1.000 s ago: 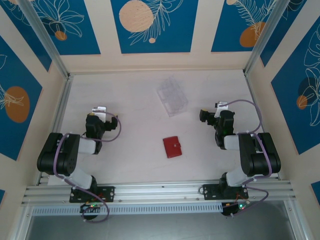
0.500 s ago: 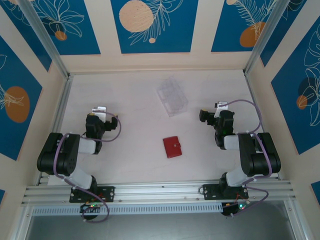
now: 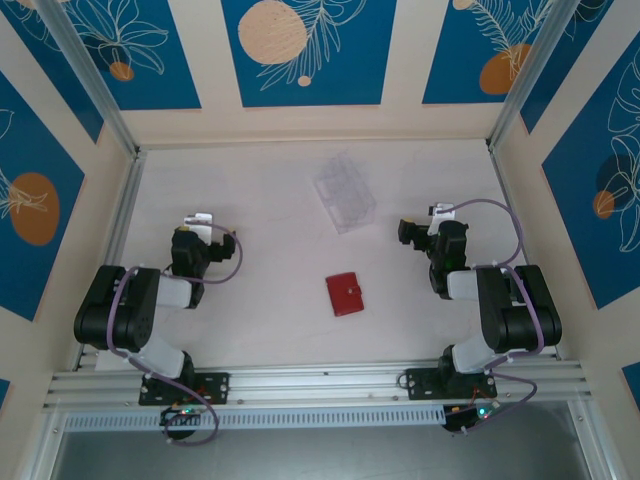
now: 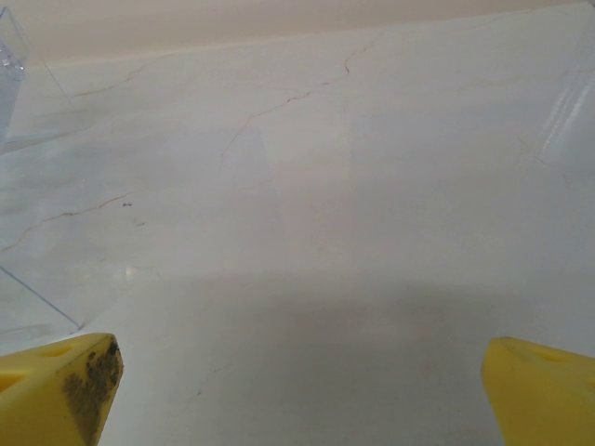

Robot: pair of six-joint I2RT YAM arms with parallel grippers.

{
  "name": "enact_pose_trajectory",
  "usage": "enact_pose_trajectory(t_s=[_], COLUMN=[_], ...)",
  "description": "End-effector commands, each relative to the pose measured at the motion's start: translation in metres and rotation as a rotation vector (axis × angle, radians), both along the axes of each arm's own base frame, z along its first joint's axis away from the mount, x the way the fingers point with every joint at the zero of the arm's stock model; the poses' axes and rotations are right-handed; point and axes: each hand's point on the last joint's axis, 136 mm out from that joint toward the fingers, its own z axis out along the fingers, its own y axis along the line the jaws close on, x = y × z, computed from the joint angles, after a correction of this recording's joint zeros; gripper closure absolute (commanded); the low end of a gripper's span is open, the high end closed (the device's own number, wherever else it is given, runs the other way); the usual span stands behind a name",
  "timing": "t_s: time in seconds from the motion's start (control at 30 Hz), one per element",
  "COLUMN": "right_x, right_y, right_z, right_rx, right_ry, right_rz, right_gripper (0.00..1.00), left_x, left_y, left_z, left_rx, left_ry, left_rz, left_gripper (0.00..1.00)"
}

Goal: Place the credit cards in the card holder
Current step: Reset both arms

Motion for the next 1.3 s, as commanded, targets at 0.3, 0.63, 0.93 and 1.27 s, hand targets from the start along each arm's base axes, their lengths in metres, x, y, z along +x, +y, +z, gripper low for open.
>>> enact_pose_trajectory(t_s=[0.3,0.63,0.93,1.27], right_x=[0.001,0.001,0.001,0.001], right_y=[-0.001,0.0,0.0,0.0], right_z=[0.004,0.005,0.004,0.004], right_rx=[-0.027,-0.028,-0.029,-0.03], right_ry=[-0.033,-0.035,-0.033,-0.033], right_rz=[-0.003,-0.003,-0.003,-0.004], right_gripper=[0.01,0.01,0.01,0.01], left_x=[-0.003,0.003,0.003,0.003], left_y=[-0.001,0.008,0.008,0.008], left_z=[0.014,0.011,0.012,0.012], left_rx=[0.008,0.009,0.01,0.011], left_ry=[-0.076,-0.037,-0.041,-0.041], left_rz=[-0.021,0.039,0.042,0.042], left_gripper=[0.0,0.0,0.0,0.0])
